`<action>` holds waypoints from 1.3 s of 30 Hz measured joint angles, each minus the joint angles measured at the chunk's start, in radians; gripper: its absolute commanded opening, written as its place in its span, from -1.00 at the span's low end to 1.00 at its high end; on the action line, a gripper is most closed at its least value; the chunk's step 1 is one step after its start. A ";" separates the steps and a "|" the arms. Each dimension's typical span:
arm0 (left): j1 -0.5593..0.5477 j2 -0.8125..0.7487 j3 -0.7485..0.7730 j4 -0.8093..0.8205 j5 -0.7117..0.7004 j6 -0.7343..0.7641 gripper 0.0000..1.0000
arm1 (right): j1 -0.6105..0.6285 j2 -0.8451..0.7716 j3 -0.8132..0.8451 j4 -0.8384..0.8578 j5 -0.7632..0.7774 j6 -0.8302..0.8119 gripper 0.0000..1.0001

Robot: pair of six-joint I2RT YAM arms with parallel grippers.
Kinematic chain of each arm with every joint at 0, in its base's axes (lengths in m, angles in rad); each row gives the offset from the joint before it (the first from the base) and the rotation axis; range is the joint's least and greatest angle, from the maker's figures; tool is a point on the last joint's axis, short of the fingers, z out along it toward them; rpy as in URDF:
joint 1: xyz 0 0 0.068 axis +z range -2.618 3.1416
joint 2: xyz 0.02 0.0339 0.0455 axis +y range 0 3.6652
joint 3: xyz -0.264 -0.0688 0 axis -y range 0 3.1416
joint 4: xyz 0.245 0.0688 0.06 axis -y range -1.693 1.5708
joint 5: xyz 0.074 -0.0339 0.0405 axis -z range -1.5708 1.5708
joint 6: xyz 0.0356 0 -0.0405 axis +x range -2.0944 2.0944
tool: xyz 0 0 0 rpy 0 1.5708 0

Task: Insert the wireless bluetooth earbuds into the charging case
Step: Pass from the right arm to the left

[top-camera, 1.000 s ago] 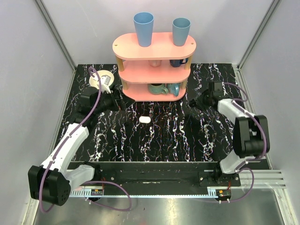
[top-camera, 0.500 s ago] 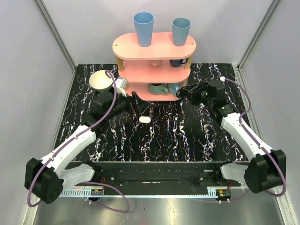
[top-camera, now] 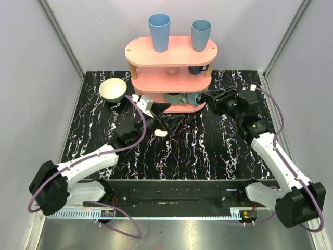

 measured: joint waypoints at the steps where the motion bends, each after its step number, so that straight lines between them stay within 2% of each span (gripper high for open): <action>1: -0.018 0.015 -0.003 0.038 -0.008 0.011 0.98 | 0.001 -0.009 0.000 0.000 -0.001 0.003 -0.88; 10: -0.106 0.216 -0.037 0.439 -0.097 0.034 0.98 | 0.009 -0.056 0.000 0.021 -0.044 0.022 -0.88; 13: -0.125 0.293 -0.035 0.520 -0.116 0.031 0.98 | 0.013 -0.066 0.000 0.021 -0.056 0.025 -0.87; 18: -0.142 0.375 0.005 0.554 -0.124 0.025 0.98 | 0.014 -0.094 0.000 0.021 -0.067 0.024 -0.87; 28: -0.146 0.409 0.094 0.599 -0.124 -0.002 0.98 | 0.018 -0.109 -0.004 0.021 -0.079 0.018 -0.87; 31: -0.146 0.422 0.108 0.607 -0.124 -0.018 0.92 | 0.018 -0.108 -0.005 0.021 -0.079 0.017 -0.88; 39: -0.149 0.462 0.148 0.609 -0.130 -0.056 0.58 | 0.018 -0.108 -0.005 0.021 -0.079 0.010 -0.88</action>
